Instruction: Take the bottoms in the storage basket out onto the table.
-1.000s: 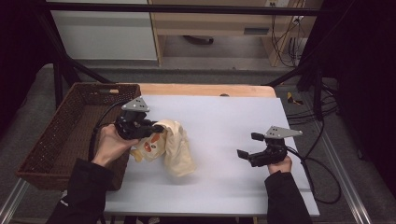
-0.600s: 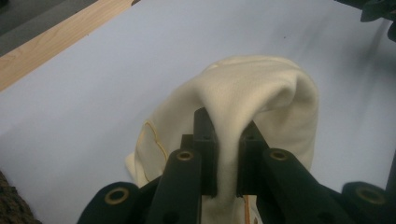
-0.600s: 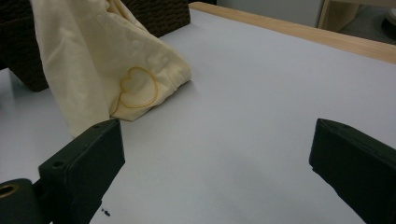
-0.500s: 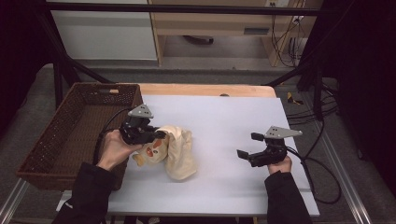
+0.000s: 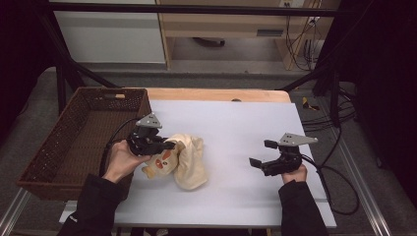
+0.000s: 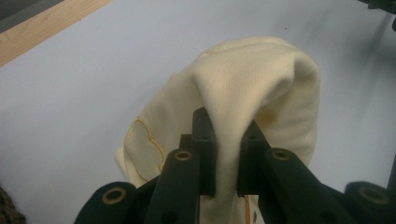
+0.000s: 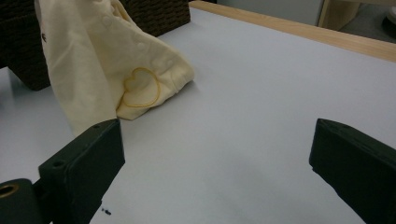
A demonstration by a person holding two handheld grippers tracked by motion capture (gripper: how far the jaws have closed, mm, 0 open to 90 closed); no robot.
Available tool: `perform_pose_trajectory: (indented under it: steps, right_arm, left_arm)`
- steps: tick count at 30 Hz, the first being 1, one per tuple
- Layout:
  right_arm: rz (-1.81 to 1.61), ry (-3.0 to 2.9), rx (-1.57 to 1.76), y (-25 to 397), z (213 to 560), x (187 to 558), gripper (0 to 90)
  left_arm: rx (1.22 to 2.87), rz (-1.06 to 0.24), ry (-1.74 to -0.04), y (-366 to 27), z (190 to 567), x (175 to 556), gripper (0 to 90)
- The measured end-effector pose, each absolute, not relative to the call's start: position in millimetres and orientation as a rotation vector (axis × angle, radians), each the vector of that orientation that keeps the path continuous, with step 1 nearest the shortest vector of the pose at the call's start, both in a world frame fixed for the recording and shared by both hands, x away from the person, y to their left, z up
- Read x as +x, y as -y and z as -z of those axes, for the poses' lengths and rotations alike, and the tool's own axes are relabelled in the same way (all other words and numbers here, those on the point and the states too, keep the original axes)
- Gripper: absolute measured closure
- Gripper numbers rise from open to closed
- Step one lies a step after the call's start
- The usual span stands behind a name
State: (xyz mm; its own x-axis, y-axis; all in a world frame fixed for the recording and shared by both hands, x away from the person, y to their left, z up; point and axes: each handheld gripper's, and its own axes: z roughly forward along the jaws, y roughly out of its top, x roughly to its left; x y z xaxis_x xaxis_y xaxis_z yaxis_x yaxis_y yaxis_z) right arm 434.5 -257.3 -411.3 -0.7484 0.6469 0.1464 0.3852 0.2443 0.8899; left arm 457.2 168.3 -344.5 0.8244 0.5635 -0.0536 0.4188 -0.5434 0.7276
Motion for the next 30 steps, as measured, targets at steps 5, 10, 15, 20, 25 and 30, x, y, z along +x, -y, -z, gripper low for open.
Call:
perform_pose_trajectory:
  steps: [5, 10, 15, 20, 25, 30]
  right_arm:
    - [-1.508, -2.269, 0.964, 257, 411, 435, 3.9]
    - [-1.508, -2.268, 0.962, 257, 411, 435, 3.9]
    - [-1.508, -2.270, 0.961, 258, 411, 434, 4.0]
    - [-1.509, -2.269, 0.961, 258, 411, 434, 4.0]
    - [-1.510, -2.269, 0.959, 258, 411, 435, 4.0]
    - [-1.511, -2.268, 0.959, 258, 410, 435, 4.0]
  left_arm:
    - [2.231, -0.233, -0.716, -169, 346, 457, 78.8]
    - [2.234, -0.229, -0.724, -170, 346, 458, 71.8]
    - [2.220, -0.239, -0.725, -173, 345, 458, 62.5]
    - [2.196, -0.237, -0.723, -176, 343, 457, 51.1]
    - [2.190, -0.281, -0.728, -178, 341, 456, 36.3]
    - [2.173, -0.281, -0.711, -180, 338, 455, 24.0]
